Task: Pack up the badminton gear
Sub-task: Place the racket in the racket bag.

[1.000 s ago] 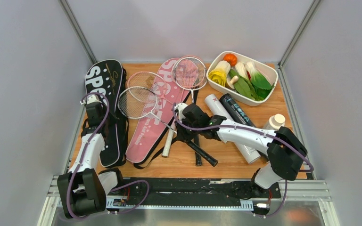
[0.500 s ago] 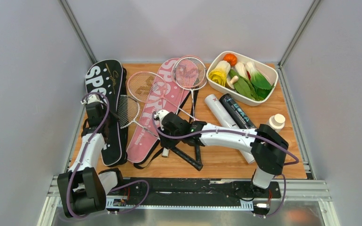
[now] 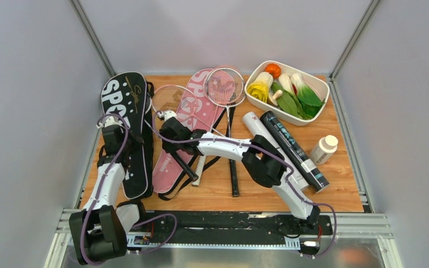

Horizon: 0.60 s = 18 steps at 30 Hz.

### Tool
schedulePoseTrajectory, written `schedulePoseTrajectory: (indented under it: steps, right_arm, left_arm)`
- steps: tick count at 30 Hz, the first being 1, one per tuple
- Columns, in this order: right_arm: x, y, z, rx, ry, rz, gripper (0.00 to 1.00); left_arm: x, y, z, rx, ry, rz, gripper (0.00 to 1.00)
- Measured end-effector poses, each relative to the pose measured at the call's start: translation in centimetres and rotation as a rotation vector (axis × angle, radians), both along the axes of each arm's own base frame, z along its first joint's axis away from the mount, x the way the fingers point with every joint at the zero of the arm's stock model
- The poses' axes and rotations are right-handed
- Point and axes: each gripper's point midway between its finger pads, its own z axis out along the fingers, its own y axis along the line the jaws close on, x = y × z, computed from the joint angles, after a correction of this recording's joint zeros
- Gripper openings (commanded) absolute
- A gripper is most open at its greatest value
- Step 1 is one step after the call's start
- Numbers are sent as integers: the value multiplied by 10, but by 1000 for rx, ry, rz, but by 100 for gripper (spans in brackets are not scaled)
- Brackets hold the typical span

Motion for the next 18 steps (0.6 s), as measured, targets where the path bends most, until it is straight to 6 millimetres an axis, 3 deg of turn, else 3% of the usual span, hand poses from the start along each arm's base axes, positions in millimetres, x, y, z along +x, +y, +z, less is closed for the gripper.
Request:
schedulePoseTrajectory:
  steps: [5, 9, 13, 18]
  right_arm:
    - [39, 15, -14, 46, 6, -117, 0]
    - [61, 28, -12, 138, 49, -184, 5]
    - [76, 44, -4, 234, 97, -221, 25]
    - [80, 57, 0, 311, 140, -231, 44]
  left_arm:
    - [-3, -10, -4, -64, 4, -13, 0]
    - [-2, -17, -1, -108, -5, -25, 0]
    - [-1, -23, 2, -146, -18, -36, 0]
    - [2, -24, 0, -157, -20, -40, 0]
